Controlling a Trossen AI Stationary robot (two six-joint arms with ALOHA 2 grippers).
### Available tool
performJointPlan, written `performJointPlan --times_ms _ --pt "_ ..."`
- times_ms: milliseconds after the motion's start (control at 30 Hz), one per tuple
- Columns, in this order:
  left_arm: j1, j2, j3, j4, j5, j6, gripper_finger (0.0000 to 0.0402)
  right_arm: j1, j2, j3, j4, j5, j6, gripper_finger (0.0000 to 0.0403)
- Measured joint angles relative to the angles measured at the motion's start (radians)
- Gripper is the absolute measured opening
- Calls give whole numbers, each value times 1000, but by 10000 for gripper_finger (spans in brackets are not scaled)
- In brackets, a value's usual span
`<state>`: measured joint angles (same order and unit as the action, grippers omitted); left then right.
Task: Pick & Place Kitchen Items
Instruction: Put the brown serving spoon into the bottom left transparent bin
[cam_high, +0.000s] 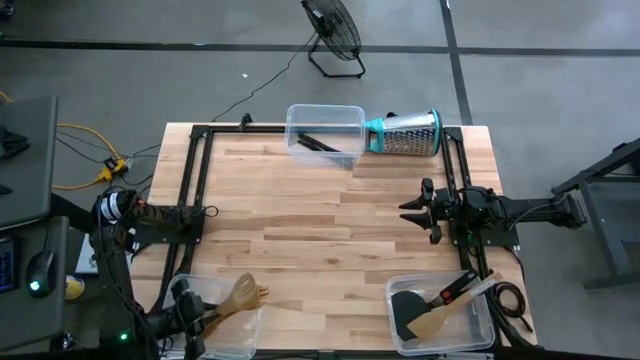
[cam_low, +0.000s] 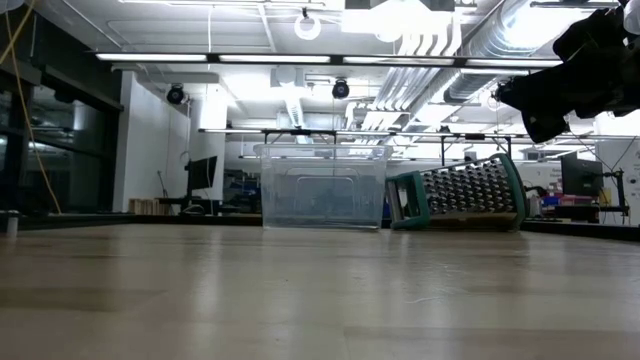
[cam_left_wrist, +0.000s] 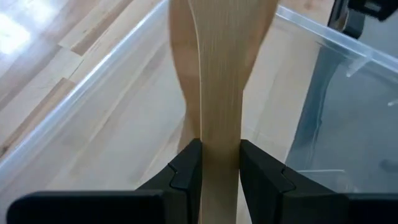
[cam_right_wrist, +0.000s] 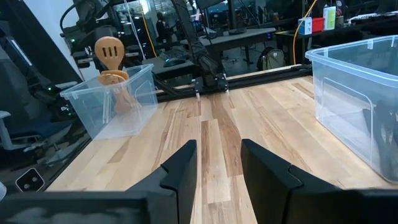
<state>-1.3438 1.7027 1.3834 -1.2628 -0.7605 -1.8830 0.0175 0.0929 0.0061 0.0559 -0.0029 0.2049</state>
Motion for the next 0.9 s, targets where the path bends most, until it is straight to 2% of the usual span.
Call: performJointPlan --times_ms 200,667,767,900 --pt "45 13 0 50 16 144 86 0 0 0 0 0 0 116" --pt "108 15 0 54 86 248 87 0 0 0 0 0 0 116" --pt "109 13 0 58 101 264 103 0 0 0 0 0 0 116" --pt "107 13 0 50 118 259 158 0 0 0 0 0 0 116"
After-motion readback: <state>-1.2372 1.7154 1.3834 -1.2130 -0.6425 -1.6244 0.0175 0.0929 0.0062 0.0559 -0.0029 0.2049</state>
